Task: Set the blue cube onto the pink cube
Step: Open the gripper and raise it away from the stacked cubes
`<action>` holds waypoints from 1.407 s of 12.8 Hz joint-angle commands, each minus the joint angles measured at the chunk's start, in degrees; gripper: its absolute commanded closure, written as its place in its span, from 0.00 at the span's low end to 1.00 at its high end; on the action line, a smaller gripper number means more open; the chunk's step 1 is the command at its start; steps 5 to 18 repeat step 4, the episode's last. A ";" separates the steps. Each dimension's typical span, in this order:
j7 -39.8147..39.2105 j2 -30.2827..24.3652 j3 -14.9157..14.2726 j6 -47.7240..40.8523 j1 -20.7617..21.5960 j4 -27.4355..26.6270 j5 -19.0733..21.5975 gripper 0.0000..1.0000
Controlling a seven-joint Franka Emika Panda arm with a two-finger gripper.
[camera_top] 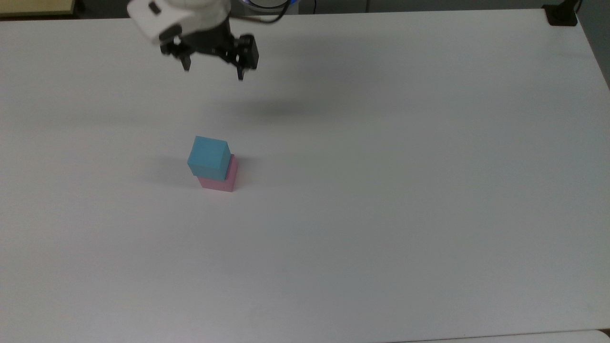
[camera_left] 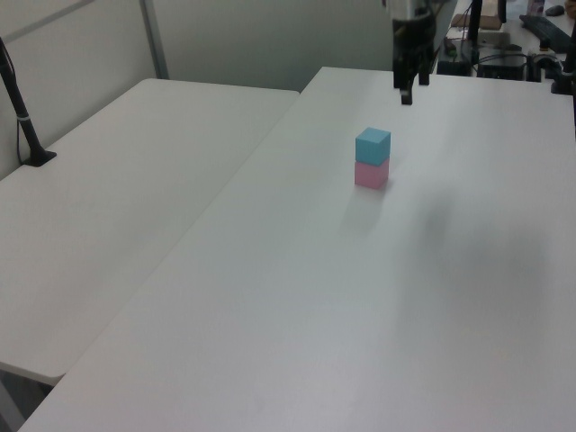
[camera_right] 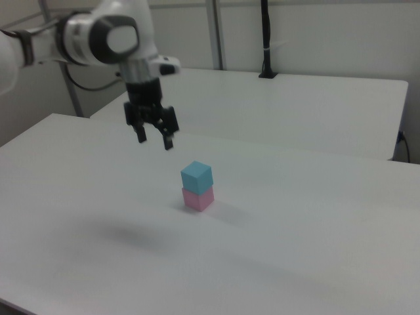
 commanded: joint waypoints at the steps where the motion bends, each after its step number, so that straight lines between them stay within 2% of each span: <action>1: 5.50 -5.63 7.72 -0.63 -6.65 -3.20 -3.22 0.00; 4: 5.06 -6.61 7.90 -0.46 -8.15 -3.47 -3.22 0.00; 18: 5.06 -6.61 7.90 -0.46 -8.15 -3.47 -3.22 0.00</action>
